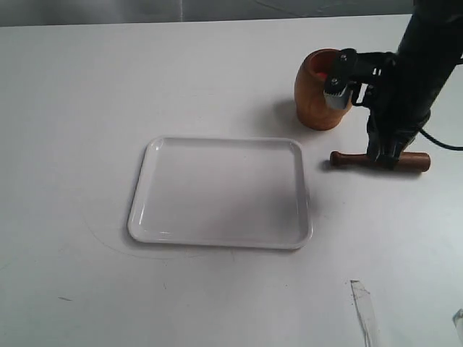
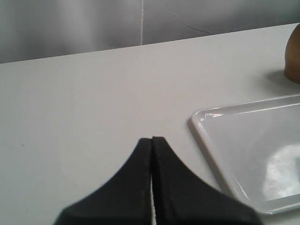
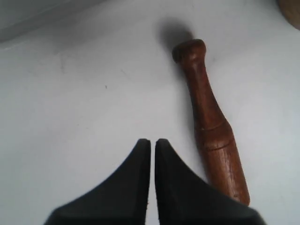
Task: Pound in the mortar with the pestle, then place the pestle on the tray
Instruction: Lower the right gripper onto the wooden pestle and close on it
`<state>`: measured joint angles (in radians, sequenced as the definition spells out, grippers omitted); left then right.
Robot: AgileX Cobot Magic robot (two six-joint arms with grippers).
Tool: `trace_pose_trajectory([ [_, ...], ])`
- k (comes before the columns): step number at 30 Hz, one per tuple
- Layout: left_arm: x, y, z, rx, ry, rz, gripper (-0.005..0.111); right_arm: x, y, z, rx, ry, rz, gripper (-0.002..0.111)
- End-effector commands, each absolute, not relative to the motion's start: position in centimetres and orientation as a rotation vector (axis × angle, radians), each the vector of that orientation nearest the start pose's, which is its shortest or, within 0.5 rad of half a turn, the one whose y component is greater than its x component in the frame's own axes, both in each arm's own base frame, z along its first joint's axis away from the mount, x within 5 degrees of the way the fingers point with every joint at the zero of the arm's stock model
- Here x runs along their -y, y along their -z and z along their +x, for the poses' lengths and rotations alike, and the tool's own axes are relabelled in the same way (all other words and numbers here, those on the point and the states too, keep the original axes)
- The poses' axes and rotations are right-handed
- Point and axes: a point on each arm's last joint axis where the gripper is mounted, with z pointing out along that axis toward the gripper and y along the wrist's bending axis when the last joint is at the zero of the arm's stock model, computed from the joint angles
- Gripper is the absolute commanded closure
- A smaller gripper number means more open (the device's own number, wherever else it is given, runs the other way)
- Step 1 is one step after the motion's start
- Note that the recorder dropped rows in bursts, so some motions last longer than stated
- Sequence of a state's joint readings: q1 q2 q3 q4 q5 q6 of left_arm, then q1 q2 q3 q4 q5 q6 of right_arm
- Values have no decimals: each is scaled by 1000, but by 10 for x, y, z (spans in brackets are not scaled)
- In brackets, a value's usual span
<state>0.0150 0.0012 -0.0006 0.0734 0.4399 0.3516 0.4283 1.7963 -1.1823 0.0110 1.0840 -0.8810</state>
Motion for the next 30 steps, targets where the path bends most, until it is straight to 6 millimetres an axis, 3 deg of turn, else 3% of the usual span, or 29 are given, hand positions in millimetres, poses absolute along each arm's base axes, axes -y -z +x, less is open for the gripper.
trace_pose_trajectory([
  [1,-3,-174,51,-1897,-302,361,107,-138,-176,300,-2513,-19,-1998,84],
  [5,-3,-174,51,-1897,-302,361,107,-142,-157,308,-2500,-12,-1994,57],
  [8,-3,-174,51,-1897,-302,361,107,-144,-149,314,-2462,13,-1980,47],
  [18,-3,-174,51,-1897,-302,361,107,-148,-123,323,-2436,24,-1961,47],
  [22,-3,-174,51,-1897,-302,361,107,-148,-106,323,-2465,10,-1987,61],
  [28,-3,-174,51,-1897,-302,361,107,-148,-95,323,-2489,-2,-2007,108],
  [30,-3,-174,51,-1897,-302,361,107,-148,-95,323,-2497,-2,-1997,108],
])
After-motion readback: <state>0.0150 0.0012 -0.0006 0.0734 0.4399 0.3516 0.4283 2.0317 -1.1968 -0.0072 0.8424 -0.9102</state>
